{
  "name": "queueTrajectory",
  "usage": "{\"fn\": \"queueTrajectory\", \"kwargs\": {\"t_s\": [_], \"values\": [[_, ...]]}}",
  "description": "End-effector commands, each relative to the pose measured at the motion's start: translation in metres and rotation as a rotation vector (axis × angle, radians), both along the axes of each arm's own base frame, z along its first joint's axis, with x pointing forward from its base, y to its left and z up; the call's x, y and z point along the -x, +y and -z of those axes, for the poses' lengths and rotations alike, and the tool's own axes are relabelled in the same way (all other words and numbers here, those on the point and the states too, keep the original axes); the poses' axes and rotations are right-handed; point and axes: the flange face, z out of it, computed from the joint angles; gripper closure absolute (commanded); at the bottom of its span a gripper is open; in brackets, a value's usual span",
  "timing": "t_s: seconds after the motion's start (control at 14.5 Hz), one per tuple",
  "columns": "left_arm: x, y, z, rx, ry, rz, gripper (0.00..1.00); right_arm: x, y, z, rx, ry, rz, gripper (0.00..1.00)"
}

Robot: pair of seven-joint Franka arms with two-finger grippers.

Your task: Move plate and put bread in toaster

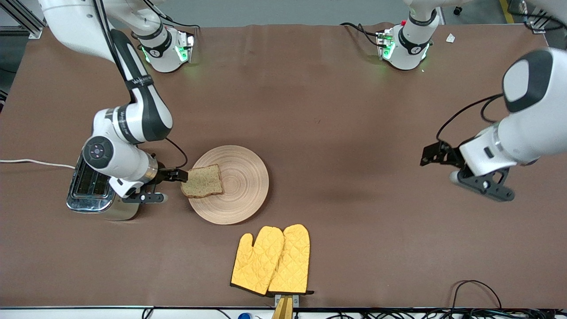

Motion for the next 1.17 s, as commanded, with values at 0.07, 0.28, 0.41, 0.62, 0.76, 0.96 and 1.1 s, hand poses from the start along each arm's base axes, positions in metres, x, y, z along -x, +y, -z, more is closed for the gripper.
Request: {"fn": "queueTrajectory", "kwargs": {"t_s": [0.07,0.28,0.41,0.62,0.76,0.96,1.1], "values": [[0.029,0.012,-0.049,-0.098,-0.049,-0.024,0.00,0.012,-0.001,0.015,-0.001,0.004,0.018,0.00],[0.041,0.010,-0.067,-0.141,-0.056,-0.070,0.00,0.010,-0.002,0.038,-0.003,0.009,0.030,0.02],[0.044,0.008,-0.084,-0.152,-0.076,-0.077,0.00,0.013,0.001,0.049,-0.012,0.027,0.040,0.10],[0.047,0.011,-0.083,-0.151,-0.038,-0.161,0.00,0.012,-0.005,0.058,-0.033,0.042,0.063,0.16],[0.046,0.019,-0.082,-0.148,-0.034,-0.182,0.00,0.011,-0.005,0.057,-0.038,0.044,0.073,0.34],[0.048,0.027,-0.089,-0.151,-0.045,-0.211,0.00,0.010,-0.006,0.055,-0.049,0.049,0.092,0.66],[0.062,0.018,-0.102,-0.162,-0.065,-0.270,0.00,0.010,-0.006,0.056,-0.048,0.051,0.093,0.81]]}}
